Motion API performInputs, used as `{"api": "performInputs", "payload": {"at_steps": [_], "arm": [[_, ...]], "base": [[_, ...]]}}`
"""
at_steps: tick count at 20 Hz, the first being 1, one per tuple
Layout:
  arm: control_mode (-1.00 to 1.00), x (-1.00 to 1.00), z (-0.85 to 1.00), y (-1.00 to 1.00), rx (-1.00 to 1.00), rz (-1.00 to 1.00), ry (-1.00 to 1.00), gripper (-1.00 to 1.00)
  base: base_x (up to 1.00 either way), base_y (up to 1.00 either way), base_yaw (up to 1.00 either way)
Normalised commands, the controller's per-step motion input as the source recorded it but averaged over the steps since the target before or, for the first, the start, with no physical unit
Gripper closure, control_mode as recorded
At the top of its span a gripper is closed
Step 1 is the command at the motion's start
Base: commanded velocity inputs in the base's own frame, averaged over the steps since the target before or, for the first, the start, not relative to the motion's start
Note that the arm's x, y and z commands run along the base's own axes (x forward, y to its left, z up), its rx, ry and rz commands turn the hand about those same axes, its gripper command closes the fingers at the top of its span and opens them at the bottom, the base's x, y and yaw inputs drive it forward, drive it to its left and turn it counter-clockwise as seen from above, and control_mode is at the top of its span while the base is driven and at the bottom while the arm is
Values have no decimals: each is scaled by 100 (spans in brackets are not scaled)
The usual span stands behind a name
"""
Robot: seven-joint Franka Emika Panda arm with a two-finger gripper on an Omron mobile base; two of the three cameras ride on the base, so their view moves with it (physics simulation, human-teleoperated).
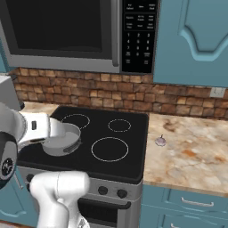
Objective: Turn on the burner for the pot on the stove. Wait thirty seconds for the pot to heat up. Then add the garlic to the pot.
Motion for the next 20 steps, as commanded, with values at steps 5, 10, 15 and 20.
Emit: {"api": "performInputs", "payload": {"at_steps": [5, 10, 15, 20], "arm": [[-100, 26, -3, -80, 13, -6, 13, -100], [-100, 26, -28, -79, 10, -5, 0, -100], [-100, 29, -21, -79, 11, -5, 0, -100], [-100, 30, -37, -68, 7, -2, -10, -100]], "base": [[0, 0, 0], [0, 0, 0], [0, 0, 0], [0, 0, 0]]}}
